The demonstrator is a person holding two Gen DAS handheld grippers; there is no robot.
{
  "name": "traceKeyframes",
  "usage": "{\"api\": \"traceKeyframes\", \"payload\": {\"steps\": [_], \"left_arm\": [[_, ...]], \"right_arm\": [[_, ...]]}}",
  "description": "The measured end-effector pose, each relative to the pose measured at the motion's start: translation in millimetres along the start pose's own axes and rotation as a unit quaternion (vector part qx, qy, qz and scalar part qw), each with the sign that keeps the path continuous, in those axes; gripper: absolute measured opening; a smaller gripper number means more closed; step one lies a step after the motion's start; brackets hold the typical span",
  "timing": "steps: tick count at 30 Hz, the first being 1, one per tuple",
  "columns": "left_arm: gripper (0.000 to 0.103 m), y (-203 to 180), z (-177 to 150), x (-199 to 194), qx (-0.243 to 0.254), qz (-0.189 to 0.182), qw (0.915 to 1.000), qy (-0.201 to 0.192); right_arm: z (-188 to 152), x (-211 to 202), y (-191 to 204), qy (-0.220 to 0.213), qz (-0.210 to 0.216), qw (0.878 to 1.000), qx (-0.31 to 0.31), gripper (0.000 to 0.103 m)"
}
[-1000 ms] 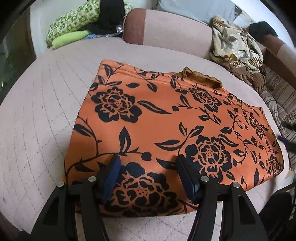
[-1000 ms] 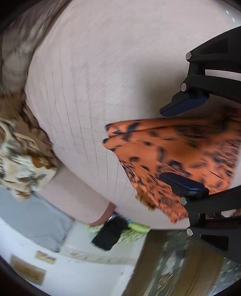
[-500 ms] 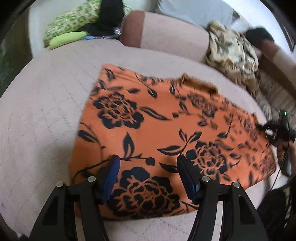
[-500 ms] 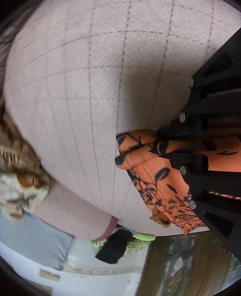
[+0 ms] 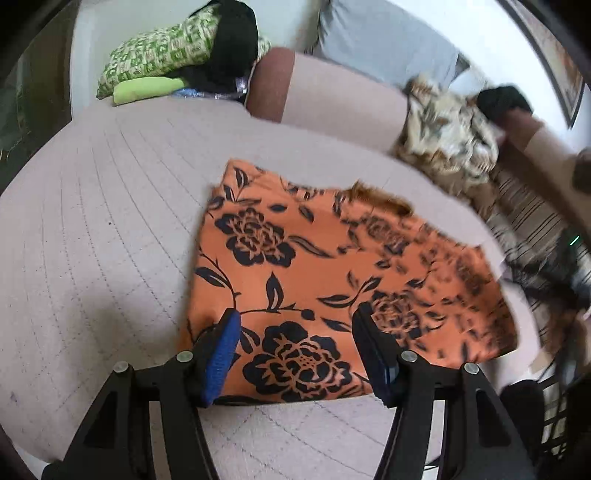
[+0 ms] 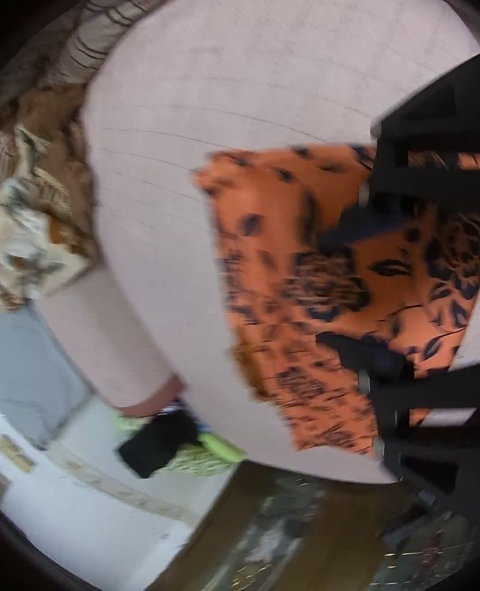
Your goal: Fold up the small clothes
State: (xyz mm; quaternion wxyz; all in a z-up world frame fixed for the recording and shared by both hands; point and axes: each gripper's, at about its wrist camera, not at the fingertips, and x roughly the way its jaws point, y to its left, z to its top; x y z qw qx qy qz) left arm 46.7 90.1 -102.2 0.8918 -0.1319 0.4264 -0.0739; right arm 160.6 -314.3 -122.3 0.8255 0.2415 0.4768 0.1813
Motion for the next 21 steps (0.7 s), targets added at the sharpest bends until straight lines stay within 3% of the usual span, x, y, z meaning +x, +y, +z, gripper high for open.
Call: {"api": "traceKeyframes", "payload": {"steps": [1, 3, 4, 5, 6, 10, 12, 14, 17, 21], "left_arm": [[0.064, 8, -3, -1, -0.011, -0.011, 0.9999, 0.005], [0.062, 23, -14, 16, -0.035, 0.004, 0.998, 0.052], [0.053, 37, -25, 33, -0.052, 0.008, 0.994, 0.096], [0.043, 41, -29, 31, -0.052, 0.012, 0.9951, 0.083], [0.039, 41, -27, 24, -0.053, 0.01, 0.9957, 0.075], [0.041, 45, 0, -6, -0.081, -0.034, 0.9954, 0.04], [0.058, 53, 20, -5, -0.086, -0.044, 0.9949, 0.03], [0.063, 66, 41, 9, -0.1, -0.049, 0.9932, 0.035], [0.063, 85, 71, 51, -0.122, -0.066, 0.9882, 0.066], [0.062, 96, 102, 103, -0.126, -0.06, 0.986, 0.091]], "right_arm": [[-6, 9, -3, 0.013, -0.007, 1.0, 0.003, 0.061], [-18, 27, -18, 0.042, -0.021, 0.999, 0.026, 0.06], [-20, 26, -20, 0.031, -0.016, 0.999, 0.027, 0.06], [-21, 23, -19, 0.025, -0.013, 0.999, 0.028, 0.06], [-21, 22, -20, 0.027, -0.014, 0.999, 0.031, 0.06], [-18, 19, -23, 0.04, -0.019, 0.999, 0.026, 0.06], [-19, 20, -24, 0.037, -0.018, 0.999, 0.031, 0.06], [-19, 24, -21, 0.036, -0.018, 0.999, 0.033, 0.061], [-19, 21, -21, 0.037, -0.019, 0.999, 0.027, 0.061], [-19, 21, -23, 0.04, -0.013, 0.999, 0.03, 0.061]]}}
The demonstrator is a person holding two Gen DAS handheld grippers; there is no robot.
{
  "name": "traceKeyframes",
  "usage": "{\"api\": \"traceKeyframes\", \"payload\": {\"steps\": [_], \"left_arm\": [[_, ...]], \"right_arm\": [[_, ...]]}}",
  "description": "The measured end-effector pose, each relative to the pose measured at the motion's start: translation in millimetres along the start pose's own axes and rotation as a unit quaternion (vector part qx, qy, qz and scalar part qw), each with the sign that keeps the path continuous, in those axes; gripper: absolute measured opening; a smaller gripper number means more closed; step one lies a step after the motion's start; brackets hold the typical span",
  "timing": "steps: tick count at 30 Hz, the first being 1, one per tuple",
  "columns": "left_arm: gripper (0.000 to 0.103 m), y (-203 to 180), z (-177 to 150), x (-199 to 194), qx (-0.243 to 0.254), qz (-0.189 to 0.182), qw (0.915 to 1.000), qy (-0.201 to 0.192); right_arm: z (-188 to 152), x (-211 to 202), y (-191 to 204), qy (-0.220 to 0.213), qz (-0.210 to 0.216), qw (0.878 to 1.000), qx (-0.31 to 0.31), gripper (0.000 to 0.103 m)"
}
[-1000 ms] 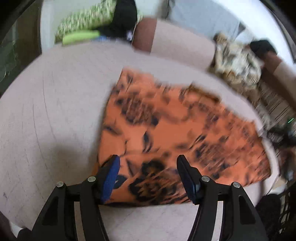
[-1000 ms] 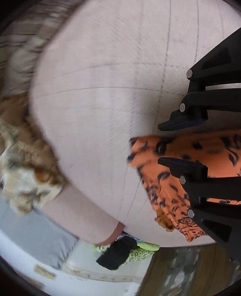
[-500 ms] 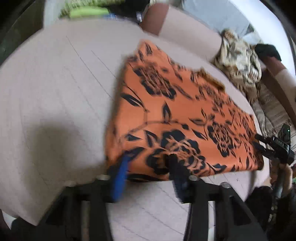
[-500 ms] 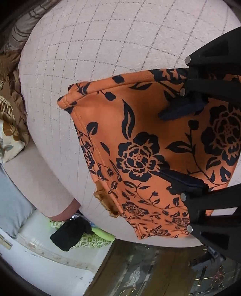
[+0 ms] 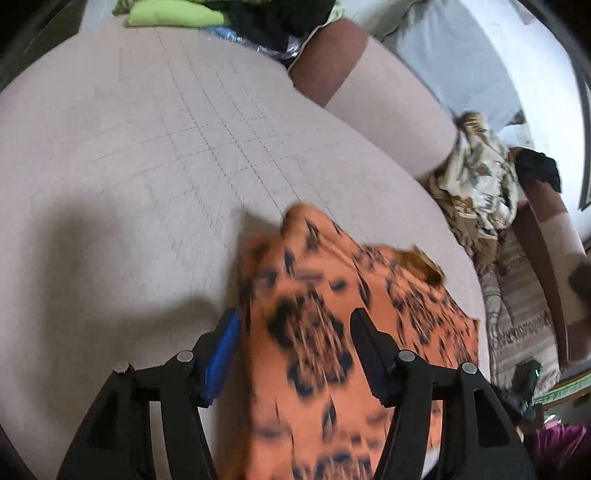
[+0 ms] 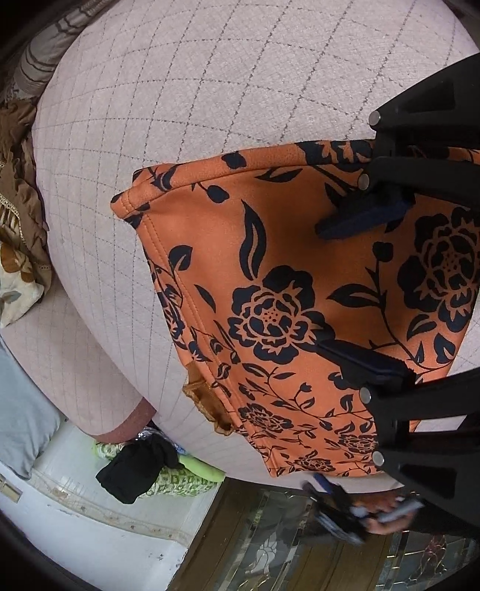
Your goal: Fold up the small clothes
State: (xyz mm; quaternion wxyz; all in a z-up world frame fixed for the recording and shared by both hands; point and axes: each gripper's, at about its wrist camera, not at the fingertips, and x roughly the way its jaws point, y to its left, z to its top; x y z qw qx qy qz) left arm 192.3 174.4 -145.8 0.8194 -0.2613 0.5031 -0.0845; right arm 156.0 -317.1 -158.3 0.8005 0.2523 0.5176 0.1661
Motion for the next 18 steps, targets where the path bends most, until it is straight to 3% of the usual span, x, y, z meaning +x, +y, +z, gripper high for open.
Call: {"api": "traceKeyframes", "payload": {"steps": [1, 2, 3, 6, 8, 9, 10, 13, 14, 16, 18], "left_arm": [[0.062, 0, 7, 9, 0.008, 0.01, 0.9999, 0.005], [0.049, 2, 14, 22, 0.011, 0.027, 0.9994, 0.018], [0.025, 7, 20, 31, 0.003, 0.044, 0.9986, 0.028], [0.02, 26, 38, 31, -0.052, 0.028, 0.9982, 0.007], [0.019, 34, 44, 27, -0.074, 0.048, 0.996, -0.017], [0.01, 36, 45, 26, -0.077, 0.059, 0.9951, -0.023], [0.008, 37, 44, 24, -0.074, 0.066, 0.9948, -0.023], [0.009, 29, 33, 9, -0.058, 0.056, 0.9964, -0.028], [0.014, 23, 26, -1, -0.045, 0.053, 0.9969, -0.036], [0.029, 8, 7, -25, -0.018, 0.044, 0.9972, -0.057], [0.054, -6, -15, -48, 0.006, 0.038, 0.996, -0.081]], "right_arm": [[0, 0, -1, 0.002, 0.001, 1.0, 0.001, 0.061], [1, 0, -1, 0.003, 0.001, 1.0, 0.002, 0.061], [1, 1, -1, 0.005, 0.001, 1.0, 0.001, 0.061], [2, 2, -1, 0.007, -0.001, 1.0, 0.0, 0.061], [1, 2, 0, 0.007, -0.002, 1.0, -0.003, 0.061], [1, 3, 0, 0.007, -0.003, 1.0, -0.002, 0.061], [1, 2, 0, 0.006, -0.003, 1.0, -0.001, 0.061], [0, 2, 0, 0.004, -0.004, 1.0, 0.004, 0.061], [0, 2, 0, 0.004, -0.004, 1.0, 0.005, 0.061], [1, 1, 1, 0.004, -0.007, 1.0, 0.009, 0.061], [2, -3, 5, 0.004, -0.012, 1.0, 0.012, 0.061]]}}
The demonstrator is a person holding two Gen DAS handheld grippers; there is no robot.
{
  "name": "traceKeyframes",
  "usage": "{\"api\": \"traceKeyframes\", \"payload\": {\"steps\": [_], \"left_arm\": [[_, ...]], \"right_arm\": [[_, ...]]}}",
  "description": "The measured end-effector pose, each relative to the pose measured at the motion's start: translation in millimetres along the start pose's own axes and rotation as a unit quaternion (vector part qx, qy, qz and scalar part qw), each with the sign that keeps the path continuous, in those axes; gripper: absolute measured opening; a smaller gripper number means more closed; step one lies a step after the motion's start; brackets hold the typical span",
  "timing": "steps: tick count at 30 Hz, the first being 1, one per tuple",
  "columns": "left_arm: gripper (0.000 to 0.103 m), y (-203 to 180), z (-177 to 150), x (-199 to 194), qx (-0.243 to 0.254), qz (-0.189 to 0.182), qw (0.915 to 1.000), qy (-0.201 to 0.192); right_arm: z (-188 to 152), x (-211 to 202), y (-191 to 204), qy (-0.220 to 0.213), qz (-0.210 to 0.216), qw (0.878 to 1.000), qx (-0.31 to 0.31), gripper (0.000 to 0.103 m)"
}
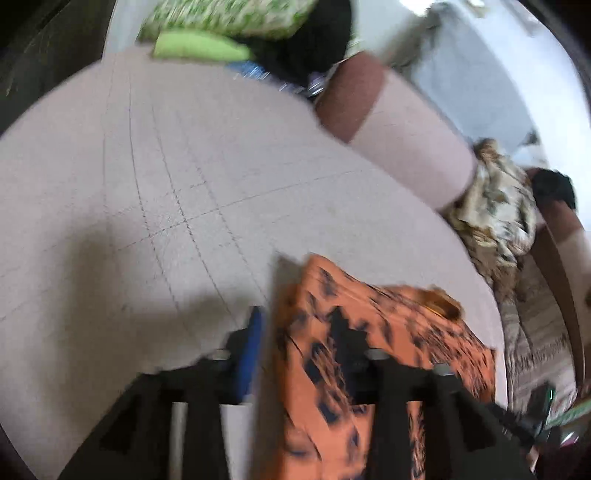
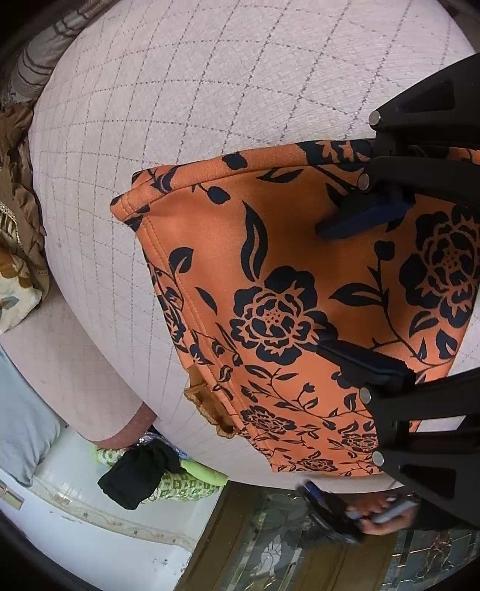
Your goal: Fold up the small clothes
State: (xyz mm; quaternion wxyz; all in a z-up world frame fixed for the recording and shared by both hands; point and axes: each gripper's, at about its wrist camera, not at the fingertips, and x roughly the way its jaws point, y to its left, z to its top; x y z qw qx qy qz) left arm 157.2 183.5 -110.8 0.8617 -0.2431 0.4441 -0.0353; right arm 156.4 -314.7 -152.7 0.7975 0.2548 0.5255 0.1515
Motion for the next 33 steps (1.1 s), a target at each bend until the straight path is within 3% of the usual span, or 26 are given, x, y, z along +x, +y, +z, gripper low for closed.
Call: {"api": "traceKeyframes", "payload": {"steps": [2, 6, 8, 9, 10, 12, 14, 18, 20, 22, 28, 29, 31, 32, 33], "left_arm": [[0.062, -21, -23, -21, 0.032, -0.003, 0.9993, -0.017], [0.067, -45, -63, -35, 0.075, -0.011, 0.997, -0.013], [0.069, -53, -85, -24, 0.088, -0.01, 0.996, 0.005], [0.069, -50, -92, -11, 0.086, -0.003, 0.996, 0.024], [0.069, -48, -104, 2, 0.079, 0.011, 0.9952, 0.056], [0.068, -47, -117, 0, 0.093, 0.018, 0.9942, 0.051], [0.068, -59, -120, -9, 0.116, 0.036, 0.9917, 0.044], [0.069, -69, -115, -27, 0.118, 0.027, 0.9926, 0.005], [0.07, -62, -118, -12, 0.108, 0.045, 0.9927, 0.026], [0.068, -57, -125, 2, 0.103, 0.064, 0.9905, 0.065], [0.071, -78, -124, -35, 0.133, 0.052, 0.9898, -0.007], [0.076, -76, -124, -34, 0.133, 0.054, 0.9895, -0.005], [0.077, -69, -129, -14, 0.128, 0.08, 0.9881, 0.028], [0.077, -63, -132, -3, 0.123, 0.093, 0.9868, 0.051], [0.077, -62, -135, -3, 0.126, 0.091, 0.9868, 0.044]], "right_arm": [[1, -8, 8, -0.011, 0.011, 1.0, -0.005, 0.061], [1, -19, 21, -0.036, 0.041, 0.998, -0.011, 0.064], [-2, -8, 10, -0.02, 0.041, 0.999, 0.007, 0.073], [-5, 4, -2, -0.001, 0.017, 1.0, 0.025, 0.073], [-8, 4, -7, -0.007, 0.021, 0.999, 0.036, 0.071], [-10, -11, -7, -0.022, 0.029, 0.998, 0.048, 0.071], [-11, -24, 0, -0.033, 0.033, 0.998, 0.038, 0.071], [-18, -28, 0, -0.035, 0.033, 0.999, 0.013, 0.076], [-25, -11, -20, -0.005, 0.033, 0.998, 0.049, 0.075], [-27, -21, -19, -0.023, 0.046, 0.997, 0.063, 0.075], [-32, -36, 6, -0.037, 0.04, 0.998, 0.005, 0.077], [-34, -27, 1, -0.025, 0.031, 0.999, 0.012, 0.077], [-40, -7, -13, 0.006, 0.012, 0.999, 0.039, 0.077], [-42, -13, -12, -0.01, 0.012, 0.999, 0.041, 0.077], [-42, -17, -8, -0.012, 0.009, 0.999, 0.041, 0.077]]}}
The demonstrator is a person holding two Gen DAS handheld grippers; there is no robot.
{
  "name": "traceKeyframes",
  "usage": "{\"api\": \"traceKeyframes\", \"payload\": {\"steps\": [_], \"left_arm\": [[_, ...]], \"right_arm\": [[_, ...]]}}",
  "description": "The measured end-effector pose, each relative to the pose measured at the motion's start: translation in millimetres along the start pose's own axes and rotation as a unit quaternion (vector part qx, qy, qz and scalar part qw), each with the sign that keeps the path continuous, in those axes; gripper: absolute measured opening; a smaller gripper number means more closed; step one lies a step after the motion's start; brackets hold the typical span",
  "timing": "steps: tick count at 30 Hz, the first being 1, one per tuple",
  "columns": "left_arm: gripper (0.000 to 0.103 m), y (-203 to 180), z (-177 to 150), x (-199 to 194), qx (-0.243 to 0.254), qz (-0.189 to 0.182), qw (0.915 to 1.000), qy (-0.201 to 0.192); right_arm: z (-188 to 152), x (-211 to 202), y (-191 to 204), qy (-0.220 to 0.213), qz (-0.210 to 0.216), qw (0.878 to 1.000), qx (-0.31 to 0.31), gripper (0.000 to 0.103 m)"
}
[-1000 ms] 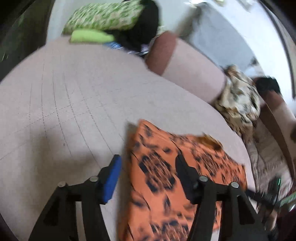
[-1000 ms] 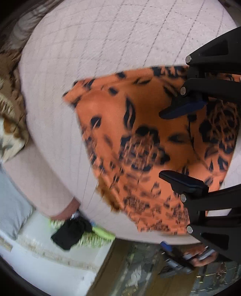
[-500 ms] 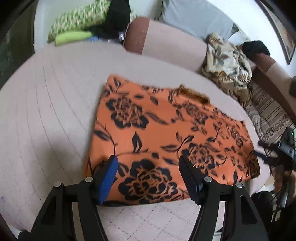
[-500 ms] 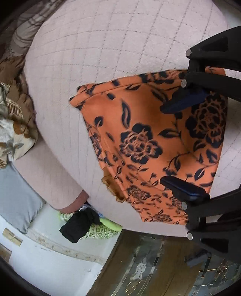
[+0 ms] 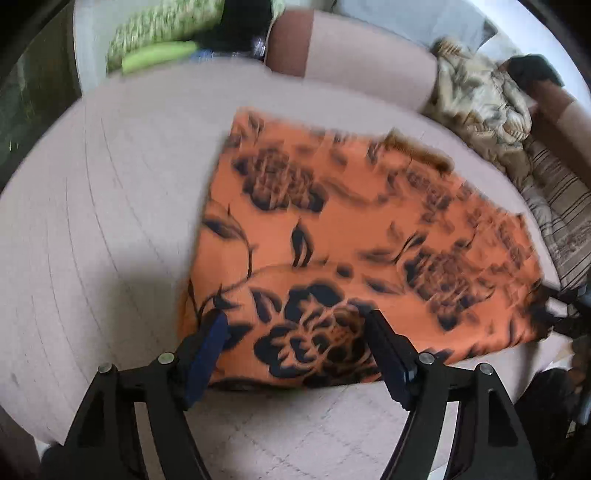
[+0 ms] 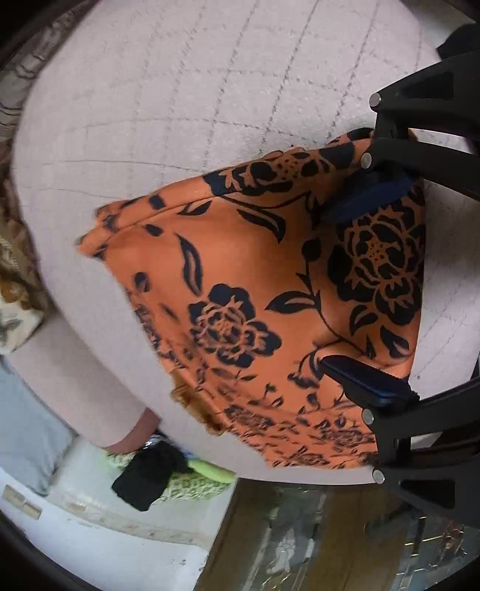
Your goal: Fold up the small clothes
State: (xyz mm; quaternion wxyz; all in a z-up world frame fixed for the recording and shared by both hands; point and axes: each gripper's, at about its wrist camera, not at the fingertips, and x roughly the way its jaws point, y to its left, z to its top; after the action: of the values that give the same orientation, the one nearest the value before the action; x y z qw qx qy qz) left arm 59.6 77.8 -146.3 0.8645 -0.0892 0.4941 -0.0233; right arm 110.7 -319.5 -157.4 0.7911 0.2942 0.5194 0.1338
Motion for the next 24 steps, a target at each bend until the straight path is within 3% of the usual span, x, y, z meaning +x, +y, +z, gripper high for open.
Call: {"api": "traceKeyframes", "payload": {"steps": [4, 6, 8, 10, 15, 18, 20, 21, 24], "left_arm": [[0.077, -7, 0, -15, 0.015, -0.005, 0.9996, -0.024], [0.077, -8, 0, -18, 0.015, -0.005, 0.9994, -0.032], [0.077, -4, -4, -6, 0.014, 0.002, 0.9999, -0.006], [0.077, -2, -7, 0, 0.024, 0.015, 0.9995, 0.012], [0.077, -5, -4, -36, 0.019, 0.005, 0.9988, -0.045], [0.077, 7, -10, -30, 0.014, 0.021, 0.9996, -0.016], [0.077, 15, -12, -3, 0.001, 0.059, 0.9976, 0.037], [0.077, 22, -14, -3, -0.018, 0.053, 0.9973, 0.047], [0.077, 32, -13, -27, -0.055, 0.03, 0.998, -0.004]], "right_arm": [[-5, -20, 21, -0.018, 0.006, 0.999, -0.033, 0.078], [-10, -11, 13, -0.001, -0.011, 1.0, -0.028, 0.078], [-15, 4, -3, 0.018, -0.02, 1.0, 0.0, 0.078], [-18, -8, -2, -0.006, -0.007, 1.0, 0.018, 0.078], [-26, -38, 11, -0.033, -0.001, 0.999, -0.015, 0.078], [-34, -34, -4, -0.027, 0.001, 1.0, 0.012, 0.078], [-37, -25, -14, -0.011, -0.006, 0.999, 0.036, 0.078], [-38, -25, -17, -0.009, -0.002, 0.999, 0.041, 0.078], [-33, -39, -3, -0.03, 0.004, 0.999, 0.018, 0.078]]}}
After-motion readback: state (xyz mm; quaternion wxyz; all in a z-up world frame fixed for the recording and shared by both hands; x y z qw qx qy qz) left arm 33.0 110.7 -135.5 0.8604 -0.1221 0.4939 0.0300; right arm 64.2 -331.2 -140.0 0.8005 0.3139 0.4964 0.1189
